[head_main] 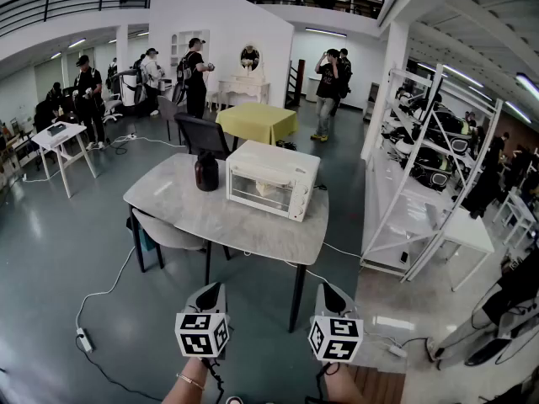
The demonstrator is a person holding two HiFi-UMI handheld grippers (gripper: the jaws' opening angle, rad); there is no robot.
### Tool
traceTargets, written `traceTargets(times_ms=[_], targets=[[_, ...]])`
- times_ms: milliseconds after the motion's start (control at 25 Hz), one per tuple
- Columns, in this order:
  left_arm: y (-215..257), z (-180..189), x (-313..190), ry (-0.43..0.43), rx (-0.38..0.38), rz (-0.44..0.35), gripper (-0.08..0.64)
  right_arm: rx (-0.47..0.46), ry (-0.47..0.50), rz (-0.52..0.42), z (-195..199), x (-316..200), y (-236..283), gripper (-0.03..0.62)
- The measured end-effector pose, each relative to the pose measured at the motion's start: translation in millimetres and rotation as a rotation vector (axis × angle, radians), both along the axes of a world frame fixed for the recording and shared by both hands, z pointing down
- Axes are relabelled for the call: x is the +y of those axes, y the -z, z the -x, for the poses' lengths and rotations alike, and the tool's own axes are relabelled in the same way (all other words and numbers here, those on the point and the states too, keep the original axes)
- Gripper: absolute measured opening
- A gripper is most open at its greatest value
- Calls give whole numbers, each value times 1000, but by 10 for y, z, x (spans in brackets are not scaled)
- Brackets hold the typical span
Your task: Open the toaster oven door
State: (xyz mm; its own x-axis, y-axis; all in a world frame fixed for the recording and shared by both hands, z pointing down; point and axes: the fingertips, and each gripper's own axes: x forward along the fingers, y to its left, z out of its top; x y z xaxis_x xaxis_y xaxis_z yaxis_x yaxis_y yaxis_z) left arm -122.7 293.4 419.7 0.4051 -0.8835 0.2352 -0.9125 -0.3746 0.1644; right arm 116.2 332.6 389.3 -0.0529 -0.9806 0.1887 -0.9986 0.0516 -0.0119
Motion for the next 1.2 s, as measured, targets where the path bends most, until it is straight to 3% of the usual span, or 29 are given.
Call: traceTargets(times_ms=[400, 720, 1200], targets=[[-19, 265, -167, -16, -2, -1, 5, -2, -83, -26, 93, -100, 27, 5], [-107, 367, -306, -42, 6, 12, 5, -15, -129, 9, 125, -30, -139, 5], [-330, 123, -568, -35, -2, 67, 5, -50, -158, 54, -216, -309, -371, 5]])
